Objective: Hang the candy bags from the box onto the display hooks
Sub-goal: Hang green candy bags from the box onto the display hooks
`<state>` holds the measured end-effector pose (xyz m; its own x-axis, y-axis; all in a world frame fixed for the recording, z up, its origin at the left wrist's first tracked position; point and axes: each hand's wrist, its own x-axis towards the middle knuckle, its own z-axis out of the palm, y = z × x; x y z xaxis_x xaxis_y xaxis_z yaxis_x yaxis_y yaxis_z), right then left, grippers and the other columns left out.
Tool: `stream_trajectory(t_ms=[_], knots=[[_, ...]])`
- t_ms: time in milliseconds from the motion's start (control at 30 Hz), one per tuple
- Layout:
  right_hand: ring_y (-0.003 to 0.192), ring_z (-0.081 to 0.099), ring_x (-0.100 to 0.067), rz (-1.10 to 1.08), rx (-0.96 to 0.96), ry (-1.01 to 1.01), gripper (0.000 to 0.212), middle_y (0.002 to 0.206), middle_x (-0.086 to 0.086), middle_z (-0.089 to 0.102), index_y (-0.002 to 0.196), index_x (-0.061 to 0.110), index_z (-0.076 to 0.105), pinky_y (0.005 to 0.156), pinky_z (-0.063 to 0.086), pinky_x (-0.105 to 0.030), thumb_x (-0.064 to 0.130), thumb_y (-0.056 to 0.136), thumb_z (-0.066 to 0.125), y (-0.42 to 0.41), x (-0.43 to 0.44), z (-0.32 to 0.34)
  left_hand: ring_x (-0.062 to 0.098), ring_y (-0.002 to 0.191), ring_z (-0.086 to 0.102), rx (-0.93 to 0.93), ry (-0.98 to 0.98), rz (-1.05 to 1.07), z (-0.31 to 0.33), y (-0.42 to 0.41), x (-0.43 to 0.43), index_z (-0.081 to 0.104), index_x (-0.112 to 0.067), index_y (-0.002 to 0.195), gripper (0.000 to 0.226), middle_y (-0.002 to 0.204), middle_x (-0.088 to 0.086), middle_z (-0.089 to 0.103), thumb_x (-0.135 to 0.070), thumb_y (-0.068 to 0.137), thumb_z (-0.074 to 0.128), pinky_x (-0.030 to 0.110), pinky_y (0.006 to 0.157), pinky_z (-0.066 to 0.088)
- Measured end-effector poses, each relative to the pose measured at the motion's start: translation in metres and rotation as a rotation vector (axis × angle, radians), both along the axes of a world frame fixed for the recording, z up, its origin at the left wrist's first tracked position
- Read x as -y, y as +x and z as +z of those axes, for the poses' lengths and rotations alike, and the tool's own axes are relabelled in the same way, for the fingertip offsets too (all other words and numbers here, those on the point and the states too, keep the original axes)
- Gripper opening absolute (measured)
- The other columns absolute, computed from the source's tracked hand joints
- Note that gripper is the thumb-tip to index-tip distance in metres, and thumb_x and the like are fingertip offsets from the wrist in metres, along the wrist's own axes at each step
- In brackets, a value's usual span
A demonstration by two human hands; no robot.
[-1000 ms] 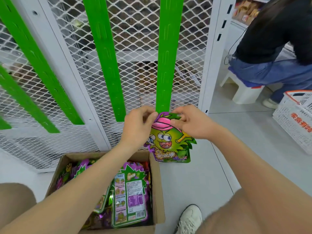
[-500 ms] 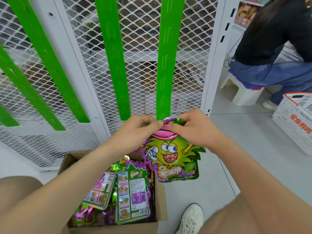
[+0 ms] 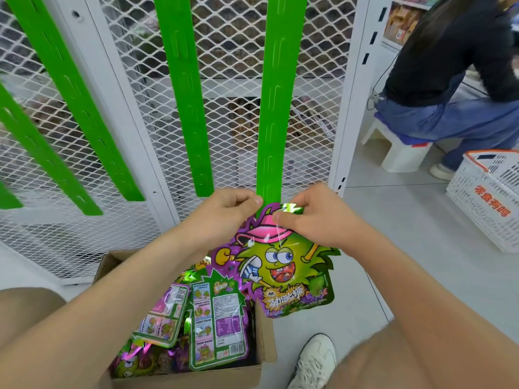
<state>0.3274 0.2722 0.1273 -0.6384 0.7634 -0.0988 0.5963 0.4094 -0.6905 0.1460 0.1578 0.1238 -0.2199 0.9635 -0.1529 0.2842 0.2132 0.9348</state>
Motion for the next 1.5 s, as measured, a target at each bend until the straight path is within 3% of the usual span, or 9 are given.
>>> stream_trajectory(t_ms=[167,433,567,733,867,967,1067,1167,1500], knots=[[0.05,0.05,-0.02,0.074,0.084,0.028,0.048,0.063,-0.023,0.064,0.083,0.0,0.076,0.05,0.045,-0.044,0.047,0.09,0.078,0.002,0.003,-0.003,0.003,0.054,0.051,0.014,-0.073,0.056,-0.004,0.003,-0.003,0.066,-0.009,0.102,0.033,0.065,-0.011,0.054,-0.035,0.112,0.048,0.029,0.068,0.052],[0.08,0.078,-0.034,0.137,0.017,-0.113,0.024,0.085,-0.011,0.08,0.096,0.025,0.083,0.076,0.064,-0.058,0.047,0.093,0.076,0.017,0.002,0.007,0.02,0.069,0.052,0.01,-0.095,-0.034,-0.008,-0.006,0.001,0.062,0.002,0.115,0.042,0.085,0.006,0.051,-0.038,0.11,0.052,0.026,0.055,0.043],[0.079,0.08,-0.023,0.161,0.02,-0.158,0.018,0.085,-0.002,0.082,0.099,0.02,0.083,0.078,0.066,-0.049,0.036,0.094,0.078,0.017,0.01,0.013,0.018,0.085,0.065,-0.011,-0.073,-0.052,-0.009,-0.007,0.001,0.073,-0.008,0.105,0.028,0.094,0.011,0.064,-0.031,0.108,0.057,0.034,0.086,0.062],[0.078,0.079,-0.032,0.106,-0.013,-0.15,0.023,0.082,-0.008,0.08,0.093,0.02,0.083,0.078,0.064,-0.057,0.042,0.093,0.077,0.011,0.017,0.012,-0.004,0.068,0.061,-0.091,-0.045,-0.038,-0.004,-0.003,0.003,0.079,-0.023,0.096,0.024,0.075,-0.013,0.07,-0.036,0.106,0.061,0.011,0.068,0.046],[0.079,0.075,-0.042,0.018,-0.063,-0.12,0.035,0.079,-0.016,0.078,0.087,0.014,0.081,0.075,0.061,-0.062,0.048,0.092,0.077,0.007,0.015,0.007,0.014,0.098,0.076,0.077,-0.095,0.023,0.0,0.0,0.001,0.081,-0.018,0.098,0.024,0.098,-0.001,0.082,-0.032,0.106,0.063,0.031,0.099,0.056],[0.082,0.073,-0.046,-0.028,-0.101,-0.124,0.058,0.082,-0.023,0.076,0.089,0.007,0.077,0.074,0.06,-0.065,0.064,0.078,0.074,0.003,0.013,0.002,0.008,0.097,0.076,0.195,-0.151,0.066,0.005,0.004,-0.001,0.078,-0.02,0.099,0.017,0.096,-0.008,0.082,-0.03,0.104,0.066,0.02,0.093,0.056],[0.079,0.074,-0.044,-0.051,-0.115,-0.109,0.065,0.079,-0.02,0.076,0.089,0.011,0.077,0.073,0.061,-0.062,0.07,0.066,0.067,-0.001,0.01,-0.005,0.018,0.1,0.077,0.331,-0.177,0.064,0.01,0.006,0.001,0.072,-0.02,0.108,0.018,0.103,0.002,0.082,-0.036,0.101,0.067,0.035,0.102,0.057],[0.077,0.074,-0.043,-0.063,-0.128,-0.09,0.066,0.078,-0.019,0.076,0.09,0.008,0.076,0.073,0.061,-0.061,0.069,0.067,0.066,-0.003,0.009,-0.007,0.009,0.104,0.072,0.21,-0.187,0.033,0.011,0.005,0.003,0.068,-0.025,0.115,0.024,0.108,-0.01,0.077,-0.045,0.101,0.065,0.03,0.106,0.049],[0.074,0.07,-0.044,-0.045,-0.086,0.014,0.064,0.075,-0.023,0.073,0.087,0.003,0.077,0.064,0.06,-0.058,0.064,0.071,0.07,-0.007,0.015,-0.004,0.025,0.108,0.076,0.112,-0.168,-0.069,-0.003,-0.003,0.003,0.076,-0.01,0.114,0.034,0.107,0.008,0.082,-0.036,0.109,0.054,0.046,0.109,0.054]])
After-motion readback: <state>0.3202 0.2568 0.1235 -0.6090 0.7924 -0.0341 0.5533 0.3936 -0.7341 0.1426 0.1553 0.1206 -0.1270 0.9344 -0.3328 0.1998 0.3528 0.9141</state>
